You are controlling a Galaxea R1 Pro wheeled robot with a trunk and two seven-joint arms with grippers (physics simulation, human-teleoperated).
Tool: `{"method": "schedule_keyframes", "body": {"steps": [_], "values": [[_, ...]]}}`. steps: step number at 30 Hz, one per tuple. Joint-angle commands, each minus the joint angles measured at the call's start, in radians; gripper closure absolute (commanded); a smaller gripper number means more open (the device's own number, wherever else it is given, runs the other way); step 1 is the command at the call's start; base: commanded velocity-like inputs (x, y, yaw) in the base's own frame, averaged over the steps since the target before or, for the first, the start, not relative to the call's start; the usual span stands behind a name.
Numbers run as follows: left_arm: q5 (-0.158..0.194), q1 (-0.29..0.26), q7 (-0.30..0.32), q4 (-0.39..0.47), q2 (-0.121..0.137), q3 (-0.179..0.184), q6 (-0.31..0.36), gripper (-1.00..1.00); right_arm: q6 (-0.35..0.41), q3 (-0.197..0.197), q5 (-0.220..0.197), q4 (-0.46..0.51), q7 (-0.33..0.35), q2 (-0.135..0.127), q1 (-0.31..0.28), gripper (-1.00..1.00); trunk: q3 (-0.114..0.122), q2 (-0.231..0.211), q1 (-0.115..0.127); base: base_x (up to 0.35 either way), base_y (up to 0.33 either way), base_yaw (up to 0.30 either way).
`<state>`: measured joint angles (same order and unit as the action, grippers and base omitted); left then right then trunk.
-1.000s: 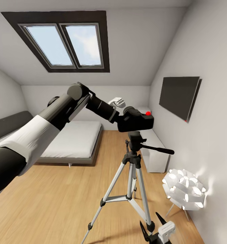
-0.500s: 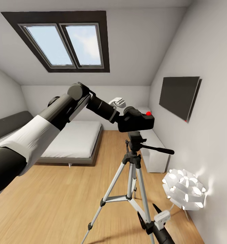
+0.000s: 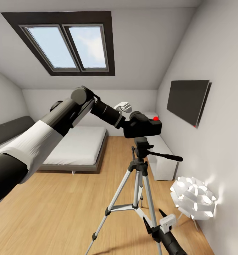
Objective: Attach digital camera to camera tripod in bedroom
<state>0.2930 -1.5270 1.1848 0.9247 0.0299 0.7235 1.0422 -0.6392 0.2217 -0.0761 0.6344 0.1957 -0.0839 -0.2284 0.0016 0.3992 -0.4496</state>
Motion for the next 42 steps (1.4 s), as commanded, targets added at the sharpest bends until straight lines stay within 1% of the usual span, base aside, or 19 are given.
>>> {"method": "schedule_keyframes", "body": {"steps": [1,9,17,22,25,36,42], "values": [[0.003,-0.001,0.001,0.0,0.001,0.002,0.005,1.0,0.004,0.004,-0.009,-0.001,0.003,-0.001,-0.01,-1.0,0.0,0.001,0.0,0.0,0.0,0.0],[0.003,-0.001,0.001,0.0,0.001,0.002,0.005,1.0,0.042,0.004,-0.01,-0.001,0.003,0.0,-0.018,-1.0,0.0,0.001,0.0,0.0,0.0,0.0],[0.003,-0.001,0.001,0.0,0.002,0.002,0.005,1.0,0.08,0.004,-0.01,-0.001,0.002,0.0,-0.04,-1.0,0.0,0.001,0.0,0.0,0.0,0.0],[0.003,-0.001,0.001,0.0,0.002,0.002,0.005,1.0,0.131,0.004,-0.01,-0.001,0.002,0.0,-0.054,-1.0,0.0,0.001,0.0,0.0,0.0,0.0],[0.003,-0.001,0.001,0.0,0.002,0.002,0.005,1.0,0.145,0.004,-0.01,-0.001,0.002,0.0,-0.057,-1.0,0.0,0.001,0.0,0.0,0.0,0.0],[0.003,-0.001,0.001,0.0,0.001,0.002,0.005,1.0,0.158,0.004,-0.01,-0.001,0.002,0.004,-0.067,-1.0,0.0,0.001,0.0,0.0,0.0,0.0],[0.003,-0.001,0.001,0.0,0.001,0.002,0.005,1.0,0.17,0.004,-0.01,-0.002,0.002,0.004,-0.086,-1.0,0.0,0.001,0.0,0.0,0.0,0.0]]}}
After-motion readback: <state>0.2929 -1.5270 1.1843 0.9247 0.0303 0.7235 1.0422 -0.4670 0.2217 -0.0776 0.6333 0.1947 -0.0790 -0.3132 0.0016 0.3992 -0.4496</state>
